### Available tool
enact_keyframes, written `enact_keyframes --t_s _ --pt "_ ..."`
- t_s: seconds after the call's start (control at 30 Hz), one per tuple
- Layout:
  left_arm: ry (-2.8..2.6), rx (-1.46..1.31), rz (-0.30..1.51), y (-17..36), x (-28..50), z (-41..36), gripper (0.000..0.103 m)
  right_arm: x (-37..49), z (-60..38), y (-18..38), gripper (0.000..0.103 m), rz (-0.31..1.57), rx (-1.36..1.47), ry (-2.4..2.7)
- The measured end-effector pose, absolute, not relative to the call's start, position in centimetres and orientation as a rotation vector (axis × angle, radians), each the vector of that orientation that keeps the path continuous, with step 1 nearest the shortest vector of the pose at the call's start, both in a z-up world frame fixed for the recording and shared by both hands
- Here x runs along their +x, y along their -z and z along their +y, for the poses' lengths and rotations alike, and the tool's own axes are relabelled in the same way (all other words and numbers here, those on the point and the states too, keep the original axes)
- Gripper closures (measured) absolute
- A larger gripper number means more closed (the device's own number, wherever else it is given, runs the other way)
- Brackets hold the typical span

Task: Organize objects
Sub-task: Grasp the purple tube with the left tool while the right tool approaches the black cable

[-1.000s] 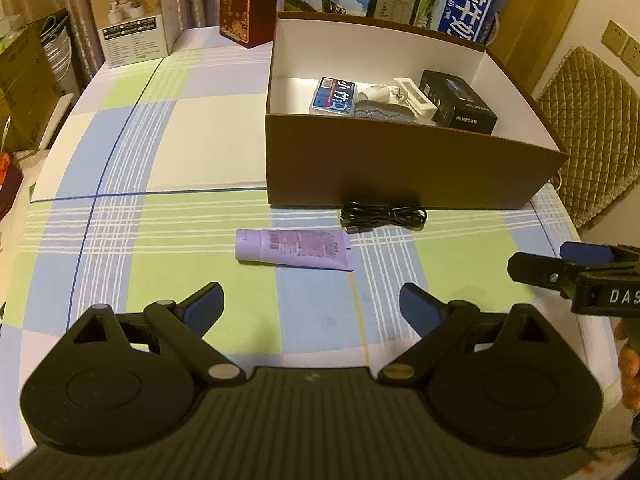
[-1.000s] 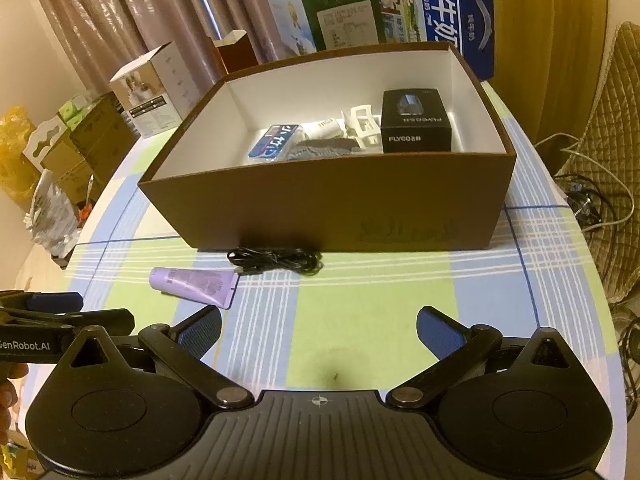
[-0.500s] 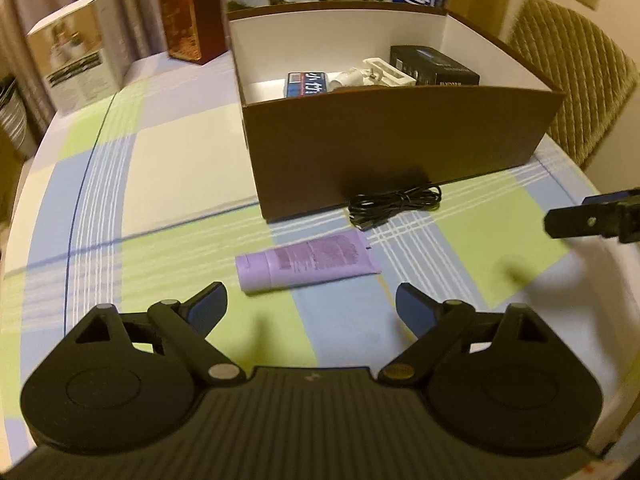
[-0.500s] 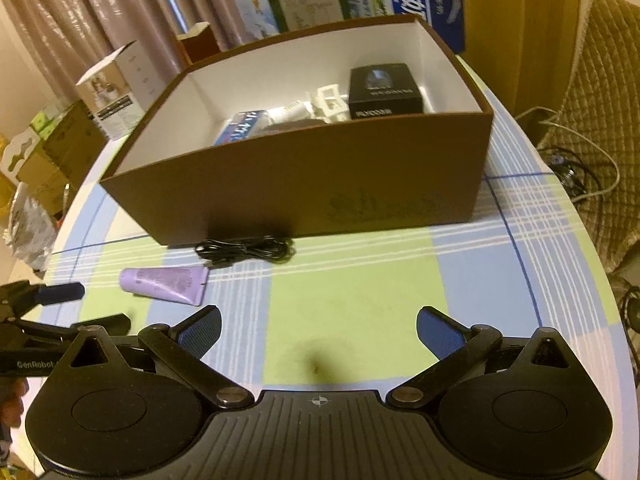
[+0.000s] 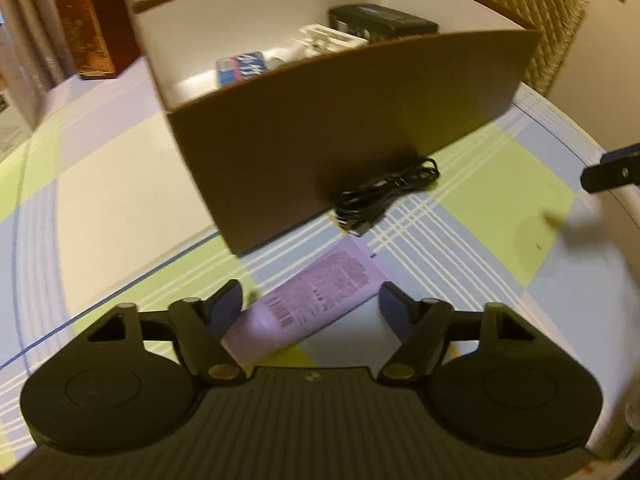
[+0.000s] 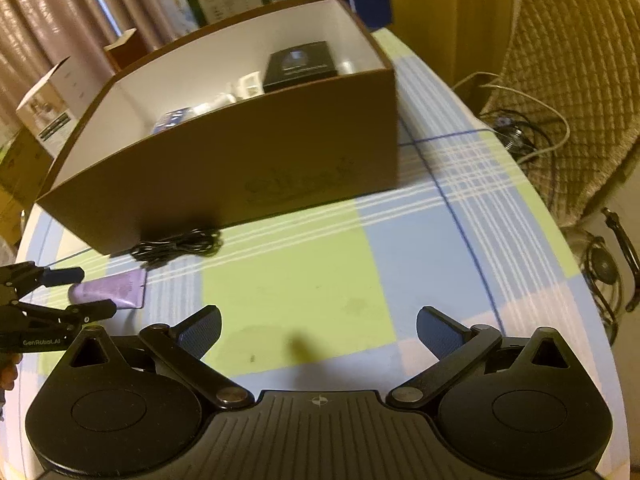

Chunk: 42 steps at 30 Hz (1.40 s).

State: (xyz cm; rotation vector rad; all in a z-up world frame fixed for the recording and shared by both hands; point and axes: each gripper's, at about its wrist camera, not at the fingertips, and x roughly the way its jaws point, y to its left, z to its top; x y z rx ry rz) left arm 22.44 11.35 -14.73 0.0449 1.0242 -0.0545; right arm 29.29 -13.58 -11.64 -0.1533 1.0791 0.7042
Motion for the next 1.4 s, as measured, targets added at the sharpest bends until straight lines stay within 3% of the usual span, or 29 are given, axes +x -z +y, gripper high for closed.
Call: enact_keyframes --t_s 0.2,0.63,0.77,1.07,1.4 --pt "0.141 0.050 1.062 14.9 21.6 9.9 0.052 29.7 -14.2 11.7 0.002 1.088 -0.145 -0.674" --pt "-0.087 -0.110 1.082 15.7 22.2 9.1 0.055 29.9 -14.7 12.0 0.002 1.092 -0.158 -0.695" --pt "-0.155 -0.139 1.085 15.6 22.4 8.9 0.074 29.9 -15.1 12.0 0.002 1.089 -0.164 -0.698" --pt "-0.319 -0.244 1.081 15.4 19.0 10.0 0.075 29.5 -14.4 12.6 0.002 1.074 -0.201 -0.788" --pt "-0.556 -0.335 1.059 14.9 14.7 14.7 0.075 26.7 -7.4 13.7 0.002 1.023 -0.277 -1.006"
